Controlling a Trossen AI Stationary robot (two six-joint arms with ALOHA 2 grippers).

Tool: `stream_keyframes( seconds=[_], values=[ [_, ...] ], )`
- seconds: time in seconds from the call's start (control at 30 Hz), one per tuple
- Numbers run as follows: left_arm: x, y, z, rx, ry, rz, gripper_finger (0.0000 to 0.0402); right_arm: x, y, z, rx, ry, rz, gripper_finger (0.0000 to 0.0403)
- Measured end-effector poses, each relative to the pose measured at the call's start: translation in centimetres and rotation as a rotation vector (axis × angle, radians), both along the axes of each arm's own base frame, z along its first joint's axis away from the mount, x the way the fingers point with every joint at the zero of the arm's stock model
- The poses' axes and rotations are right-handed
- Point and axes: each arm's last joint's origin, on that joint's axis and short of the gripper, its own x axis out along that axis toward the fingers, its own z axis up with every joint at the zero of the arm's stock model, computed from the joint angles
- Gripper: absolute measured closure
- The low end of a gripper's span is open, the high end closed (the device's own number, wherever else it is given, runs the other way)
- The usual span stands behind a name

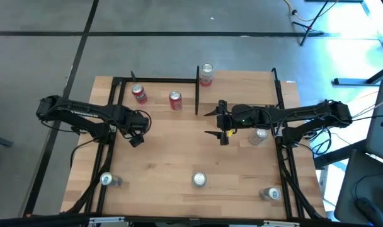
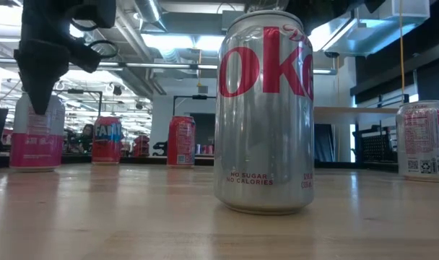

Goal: Place canned beverage on shelf
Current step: Put the pink soda can on the shelf aligned with the other pink soda can

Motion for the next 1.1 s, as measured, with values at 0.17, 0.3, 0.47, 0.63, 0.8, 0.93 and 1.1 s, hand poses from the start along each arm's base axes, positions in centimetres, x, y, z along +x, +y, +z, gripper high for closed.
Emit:
stream_keyframes(
  seconds=[0.17,0.3,0.47,0.63,0.8,0.93,1.1],
  values=[
    [0.0,-0.3,-0.1,0.015,0.013,-0.099,0.0035,0.0,0.0,0.0,-0.017,-0.002,0.008,0.0091],
    [0.2,-0.8,-0.1,0.015,-0.003,-0.184,0.0076,0.0,0.0,0.1,-0.031,-0.006,0.014,0.0090],
    [1.0,-1.9,0.1,-0.029,-0.098,-0.261,0.0134,0.0,0.0,0.1,-0.031,-0.010,0.014,0.0090],
    [1.6,-3.4,0.7,-0.054,-0.181,-0.316,0.0154,0.1,0.1,0.0,-0.023,-0.010,0.031,0.0091],
    [3.1,-4.7,0.6,-0.065,-0.292,-0.300,0.0152,0.4,0.1,0.1,-0.020,-0.029,0.046,0.0091],
    [3.9,-5.3,-0.2,-0.068,-0.276,-0.221,0.0152,0.5,0.1,0.0,-0.020,-0.029,0.046,0.0090],
    [5.9,-5.7,0.1,-0.046,-0.253,-0.197,0.0152,0.6,0.1,-0.1,-0.023,-0.027,0.047,0.0090]
  ],
)
